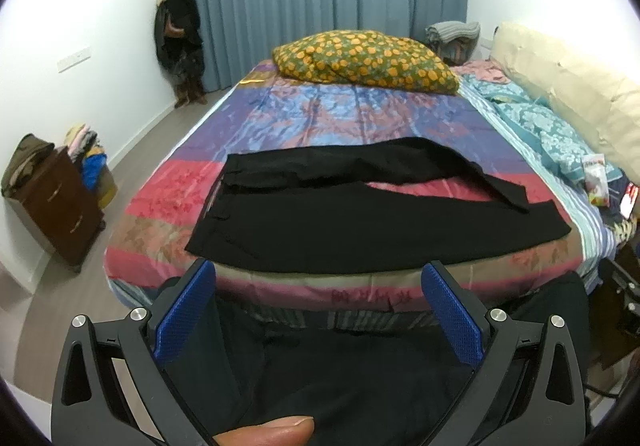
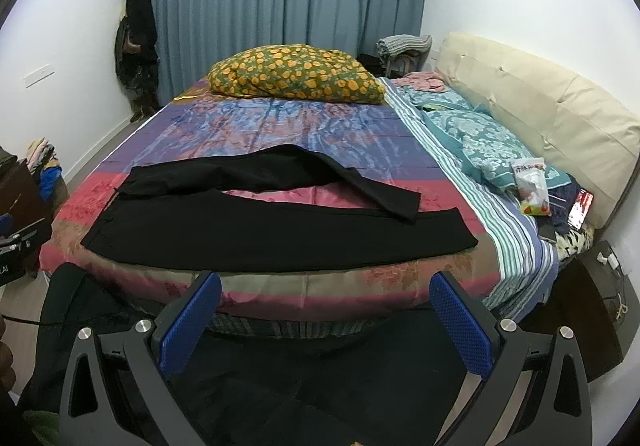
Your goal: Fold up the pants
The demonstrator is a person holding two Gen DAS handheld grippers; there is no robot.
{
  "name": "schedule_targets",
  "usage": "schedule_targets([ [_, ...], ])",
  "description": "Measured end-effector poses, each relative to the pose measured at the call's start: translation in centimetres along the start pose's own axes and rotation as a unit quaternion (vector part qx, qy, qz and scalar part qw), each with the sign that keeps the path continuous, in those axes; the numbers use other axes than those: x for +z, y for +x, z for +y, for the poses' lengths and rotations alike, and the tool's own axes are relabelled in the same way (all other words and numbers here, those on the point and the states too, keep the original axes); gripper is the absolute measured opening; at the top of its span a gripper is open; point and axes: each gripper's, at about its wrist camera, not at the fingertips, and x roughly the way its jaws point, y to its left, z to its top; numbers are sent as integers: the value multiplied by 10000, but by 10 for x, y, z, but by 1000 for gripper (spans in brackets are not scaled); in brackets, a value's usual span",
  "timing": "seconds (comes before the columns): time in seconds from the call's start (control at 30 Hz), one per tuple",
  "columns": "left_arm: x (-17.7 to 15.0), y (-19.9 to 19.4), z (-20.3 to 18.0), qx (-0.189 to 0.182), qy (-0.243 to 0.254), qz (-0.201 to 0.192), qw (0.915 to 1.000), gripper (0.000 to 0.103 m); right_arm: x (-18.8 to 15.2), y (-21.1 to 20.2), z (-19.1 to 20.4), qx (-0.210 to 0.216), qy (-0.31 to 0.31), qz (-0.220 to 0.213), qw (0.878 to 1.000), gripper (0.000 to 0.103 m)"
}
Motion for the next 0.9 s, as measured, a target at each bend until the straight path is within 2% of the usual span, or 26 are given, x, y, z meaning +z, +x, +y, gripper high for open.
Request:
schedule_targets([
  [0.2, 1, 1, -7, -156, 124, 21, 9998, 103, -1, -3, 8, 297, -124, -148, 9994, 103],
  [0.3, 5, 2, -7, -251, 107, 11, 9996, 103, 3, -6, 16, 486, -285, -399, 9976, 103],
  [0.47, 9, 6, -8, -164, 87, -67, 9998, 103, 11, -9, 36, 617, -476, -834, 9935, 103],
  [0.6, 8, 16, -17, -185, 255, 188, 9993, 103, 11, -5, 44, 774, -549, -779, 9924, 103],
  [0.8, 11, 20, -24, -73, 353, 227, 9991, 103, 10, 13, 37, 644, -384, -414, 9963, 103],
  [0.9, 12, 24, -25, -33, 401, 268, 9988, 103, 9, 22, 30, 710, -231, -256, 9969, 103],
])
